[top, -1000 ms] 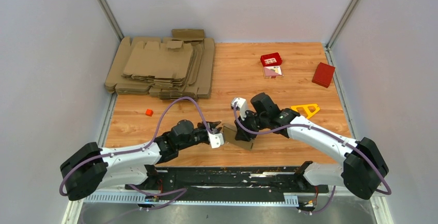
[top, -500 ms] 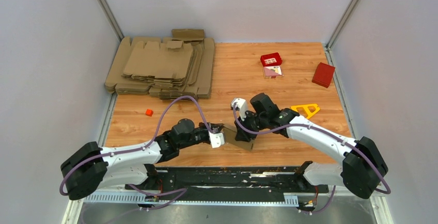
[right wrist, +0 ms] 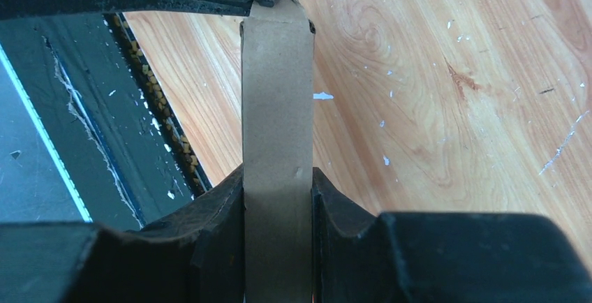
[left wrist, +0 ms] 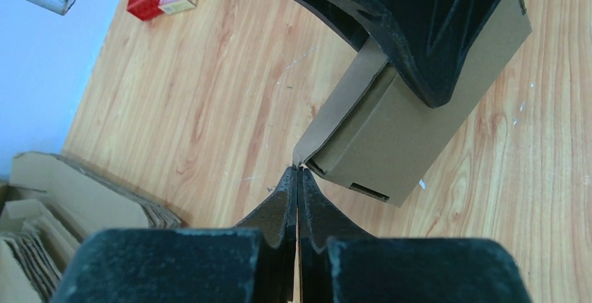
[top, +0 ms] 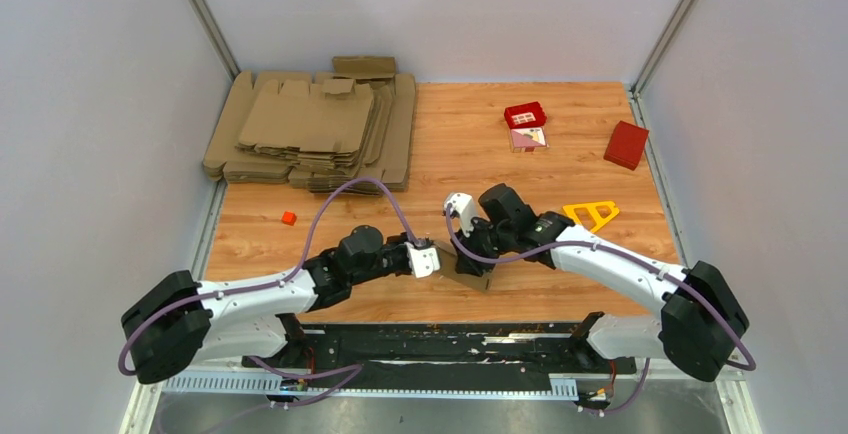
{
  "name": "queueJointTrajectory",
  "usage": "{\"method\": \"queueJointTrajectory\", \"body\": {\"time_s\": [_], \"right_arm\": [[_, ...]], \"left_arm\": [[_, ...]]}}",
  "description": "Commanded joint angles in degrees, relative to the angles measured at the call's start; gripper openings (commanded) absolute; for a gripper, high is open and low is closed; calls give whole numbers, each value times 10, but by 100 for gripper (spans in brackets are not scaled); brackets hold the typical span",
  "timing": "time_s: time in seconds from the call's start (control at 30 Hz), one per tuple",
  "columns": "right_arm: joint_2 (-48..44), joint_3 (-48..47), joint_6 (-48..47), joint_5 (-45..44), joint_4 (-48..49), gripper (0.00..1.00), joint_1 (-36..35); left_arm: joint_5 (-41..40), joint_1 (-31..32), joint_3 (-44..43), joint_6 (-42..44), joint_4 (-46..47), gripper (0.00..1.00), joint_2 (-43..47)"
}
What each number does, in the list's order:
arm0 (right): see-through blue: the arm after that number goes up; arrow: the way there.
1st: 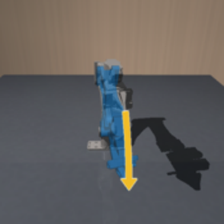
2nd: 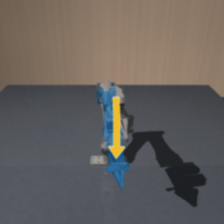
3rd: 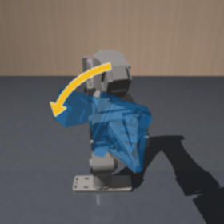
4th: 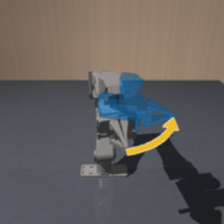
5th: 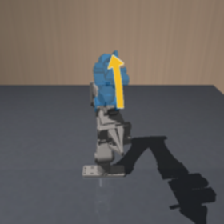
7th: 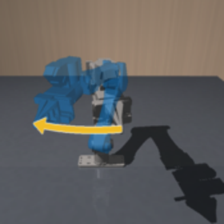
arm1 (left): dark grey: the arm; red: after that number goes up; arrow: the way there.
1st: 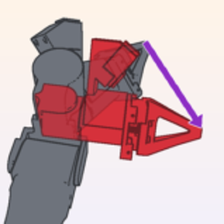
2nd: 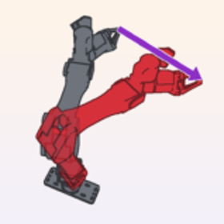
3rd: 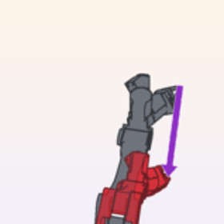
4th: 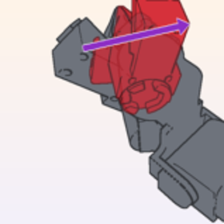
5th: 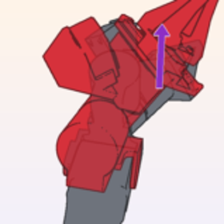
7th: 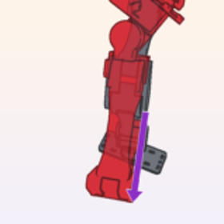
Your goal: Fold the paper box
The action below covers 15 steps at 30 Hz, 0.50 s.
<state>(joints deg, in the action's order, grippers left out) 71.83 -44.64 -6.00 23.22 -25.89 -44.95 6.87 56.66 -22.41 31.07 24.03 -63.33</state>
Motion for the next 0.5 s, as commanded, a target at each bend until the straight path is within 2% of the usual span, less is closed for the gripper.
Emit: {"method": "queueJointTrajectory", "body": {"time_s": [0.0, 0.47], "right_arm": [[10, -11, -3, -28, 41, 16, -16], [52, 24, -12, -94, 125, 17, -30]], "left_arm": [[-3, 5, -29, -41, 21, 0, -3], [-15, 6, -65, -152, 15, 0, -47]]}}
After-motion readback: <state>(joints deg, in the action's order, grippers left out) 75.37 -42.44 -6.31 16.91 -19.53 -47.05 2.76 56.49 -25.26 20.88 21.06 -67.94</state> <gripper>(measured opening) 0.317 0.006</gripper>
